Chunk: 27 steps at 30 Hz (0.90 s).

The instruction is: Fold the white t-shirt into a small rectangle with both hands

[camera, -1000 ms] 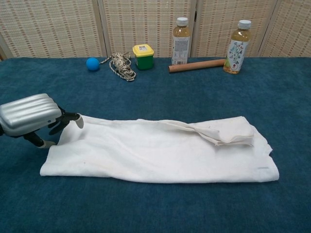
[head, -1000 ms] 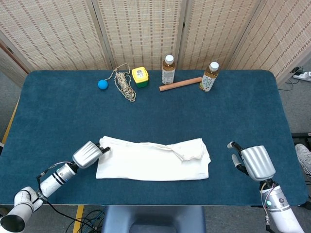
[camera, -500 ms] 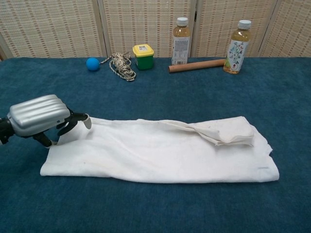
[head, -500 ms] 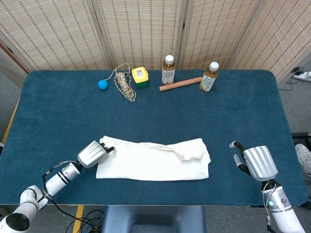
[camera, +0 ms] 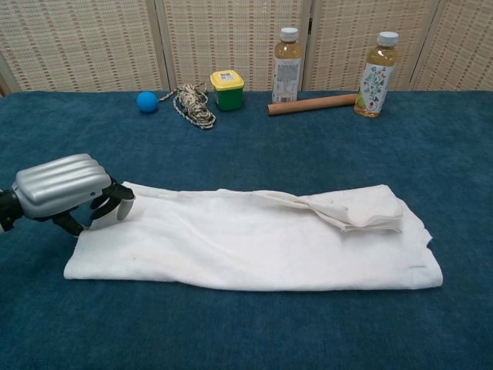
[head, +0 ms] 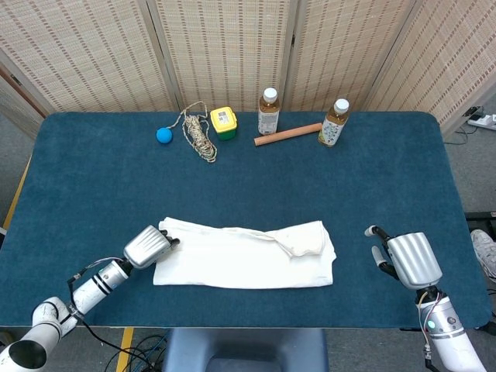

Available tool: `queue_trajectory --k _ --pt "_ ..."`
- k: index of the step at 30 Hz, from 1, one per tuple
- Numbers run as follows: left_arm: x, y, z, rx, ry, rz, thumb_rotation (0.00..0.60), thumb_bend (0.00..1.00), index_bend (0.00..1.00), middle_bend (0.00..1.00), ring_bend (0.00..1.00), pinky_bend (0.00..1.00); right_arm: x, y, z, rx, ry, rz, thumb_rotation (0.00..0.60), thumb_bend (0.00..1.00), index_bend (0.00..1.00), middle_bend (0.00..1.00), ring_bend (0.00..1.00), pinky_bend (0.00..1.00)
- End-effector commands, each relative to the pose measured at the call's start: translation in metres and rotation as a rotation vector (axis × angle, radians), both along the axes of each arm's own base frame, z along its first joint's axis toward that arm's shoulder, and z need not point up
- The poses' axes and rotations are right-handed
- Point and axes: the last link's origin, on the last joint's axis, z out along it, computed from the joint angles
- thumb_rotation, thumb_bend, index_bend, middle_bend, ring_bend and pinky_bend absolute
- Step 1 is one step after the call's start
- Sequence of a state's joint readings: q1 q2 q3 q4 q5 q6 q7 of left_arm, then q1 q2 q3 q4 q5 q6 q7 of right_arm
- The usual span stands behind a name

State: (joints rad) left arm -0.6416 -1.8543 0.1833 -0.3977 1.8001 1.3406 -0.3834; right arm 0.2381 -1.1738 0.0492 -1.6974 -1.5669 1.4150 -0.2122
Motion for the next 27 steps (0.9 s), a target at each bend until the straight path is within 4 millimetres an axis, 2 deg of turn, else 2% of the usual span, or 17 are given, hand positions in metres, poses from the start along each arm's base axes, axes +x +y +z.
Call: queue_trajectory --k 1,14,27 --pt "0.0011 0.0009 0.0005 -0.001 -0.007 0.002 0.6 0.29 0.56 0.76 0.68 0.92 -0.0003 -0.0001 0.0001 0.0 -0.001 -0.001 0.6 0.49 0.38 0.93 0.94 1.0" --pt "0.0041 0.0059 0.0068 0.003 -0.061 0.028 0.6 0.44 0.55 0.76 0.68 0.92 -0.0015 -0.0004 0.0005 -0.001 -0.003 -0.003 0.6 0.48 0.38 0.93 0.94 1.0" --pt "0.0066 0.0016 0.0062 -0.012 -0.136 0.065 0.6 0.5 0.57 0.77 0.68 0.92 -0.002 -0.0009 0.0013 0.0 -0.013 -0.002 0.6 0.48 0.39 0.93 0.94 1.0"
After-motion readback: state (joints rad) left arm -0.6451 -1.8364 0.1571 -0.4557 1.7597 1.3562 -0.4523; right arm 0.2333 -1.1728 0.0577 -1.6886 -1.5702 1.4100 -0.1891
